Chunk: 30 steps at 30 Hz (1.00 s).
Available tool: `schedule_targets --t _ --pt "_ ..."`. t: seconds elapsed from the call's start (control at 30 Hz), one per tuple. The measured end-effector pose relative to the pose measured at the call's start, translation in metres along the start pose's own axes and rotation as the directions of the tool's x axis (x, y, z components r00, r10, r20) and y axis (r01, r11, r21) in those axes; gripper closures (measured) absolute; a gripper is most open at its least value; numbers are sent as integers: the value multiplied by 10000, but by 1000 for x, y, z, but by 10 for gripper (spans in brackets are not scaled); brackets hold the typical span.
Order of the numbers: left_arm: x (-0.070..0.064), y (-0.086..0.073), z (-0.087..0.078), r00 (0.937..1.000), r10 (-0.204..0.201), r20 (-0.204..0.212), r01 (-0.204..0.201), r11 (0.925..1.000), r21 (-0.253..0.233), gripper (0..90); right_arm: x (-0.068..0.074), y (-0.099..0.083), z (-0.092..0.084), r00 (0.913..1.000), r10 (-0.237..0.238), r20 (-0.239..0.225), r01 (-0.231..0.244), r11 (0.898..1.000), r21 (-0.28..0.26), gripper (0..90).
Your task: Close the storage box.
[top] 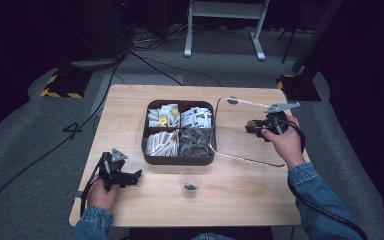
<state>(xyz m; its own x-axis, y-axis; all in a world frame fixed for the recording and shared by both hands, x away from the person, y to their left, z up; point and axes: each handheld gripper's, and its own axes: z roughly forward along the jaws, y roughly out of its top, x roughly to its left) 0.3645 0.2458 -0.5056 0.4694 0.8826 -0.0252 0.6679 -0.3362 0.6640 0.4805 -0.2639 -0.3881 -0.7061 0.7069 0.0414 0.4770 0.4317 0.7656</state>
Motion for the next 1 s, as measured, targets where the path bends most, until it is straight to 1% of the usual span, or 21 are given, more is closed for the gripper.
schedule_targets --t 0.03,0.07,0.2,0.23,0.27,0.33,0.5,0.53,0.57,0.7,0.83,1.0 --pt "0 0 0 10000 -5 0 5 10000 -1 1 2 3 2 10000 -42 -43 42 10000 9 591" --pt "0 0 0 10000 -3 0 3 10000 -1 1 5 10 6 9998 -99 -178 99 10000 11 592" --pt "0 0 0 10000 18 -11 -18 10000 1 0 12 21 14 9990 -196 -396 196 9998 4 592" --pt "0 0 0 10000 18 -11 -18 10000 1 0 12 21 14 9990 -196 -396 196 9998 4 592" --pt "0 0 0 10000 16 -10 -16 10000 0 0 15 26 18 9984 -269 -507 270 9996 15 591" --pt "0 0 0 10000 22 -11 -22 10000 2 0 18 32 22 9977 -362 -568 364 9993 26 592" --pt "0 0 0 10000 3 -2 -3 10000 -1 0 26 43 33 9963 -400 -758 407 9992 66 592" --pt "0 0 0 10000 3 -2 -3 10000 -1 1 26 43 33 9963 -400 -758 407 9992 66 592" --pt "0 0 0 10000 -5 0 5 10000 -1 0 29 48 37 9957 -425 -828 433 9990 85 592" --pt "0 0 0 10000 -3 1 3 10000 0 0 34 54 45 9944 -449 -951 457 9989 53 592" --pt "0 0 0 10000 -9 1 9 10000 -2 1 42 60 52 9942 -493 -957 504 9987 84 591" --pt "1 0 0 10000 47 43 -47 10000 -7 1 51 70 62 9947 -615 -818 627 9980 122 591"
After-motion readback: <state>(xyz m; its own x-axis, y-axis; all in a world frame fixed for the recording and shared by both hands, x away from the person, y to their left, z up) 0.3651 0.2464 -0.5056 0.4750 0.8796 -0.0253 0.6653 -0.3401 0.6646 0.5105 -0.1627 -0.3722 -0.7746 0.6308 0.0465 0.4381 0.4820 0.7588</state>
